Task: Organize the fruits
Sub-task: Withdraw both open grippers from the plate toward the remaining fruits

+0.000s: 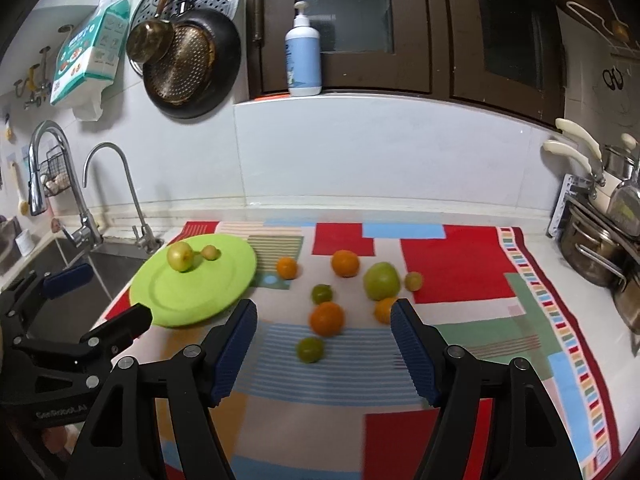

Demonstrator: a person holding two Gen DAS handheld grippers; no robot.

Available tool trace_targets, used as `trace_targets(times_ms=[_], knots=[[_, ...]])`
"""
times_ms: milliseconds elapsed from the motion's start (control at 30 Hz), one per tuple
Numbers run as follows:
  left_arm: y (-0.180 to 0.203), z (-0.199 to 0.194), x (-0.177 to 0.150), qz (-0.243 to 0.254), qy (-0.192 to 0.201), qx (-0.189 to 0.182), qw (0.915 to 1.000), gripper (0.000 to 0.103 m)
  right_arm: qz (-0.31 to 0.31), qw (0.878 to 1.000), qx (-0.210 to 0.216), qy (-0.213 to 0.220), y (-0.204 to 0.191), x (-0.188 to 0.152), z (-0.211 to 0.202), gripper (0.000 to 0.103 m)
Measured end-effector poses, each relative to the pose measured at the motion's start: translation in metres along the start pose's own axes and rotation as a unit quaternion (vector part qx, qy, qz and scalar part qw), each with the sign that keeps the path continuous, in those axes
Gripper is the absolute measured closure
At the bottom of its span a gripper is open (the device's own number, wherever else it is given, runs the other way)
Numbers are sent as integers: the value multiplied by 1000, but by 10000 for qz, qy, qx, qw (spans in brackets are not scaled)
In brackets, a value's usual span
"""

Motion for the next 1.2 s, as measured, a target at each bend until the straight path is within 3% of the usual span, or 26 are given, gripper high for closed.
trace_targets(times_ms=[567,1200], knots=[[66,30,4,197,-62,113,9997,9,-392,9988,139,-246,59,-7,29,33],[99,120,-12,413,-1096,-42,9931,38,-582,9926,445,-972,81,-13,121,34]])
Point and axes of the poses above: each gripper's, at about its wrist camera, not at the fingertips, and z roughly the way its jaws point, y to its right, x to its top, the point moved 10 cm from there along z, roughly the way its jaws point, and after that the axes turned 14 degrees about -y, right-handed, at the moved point
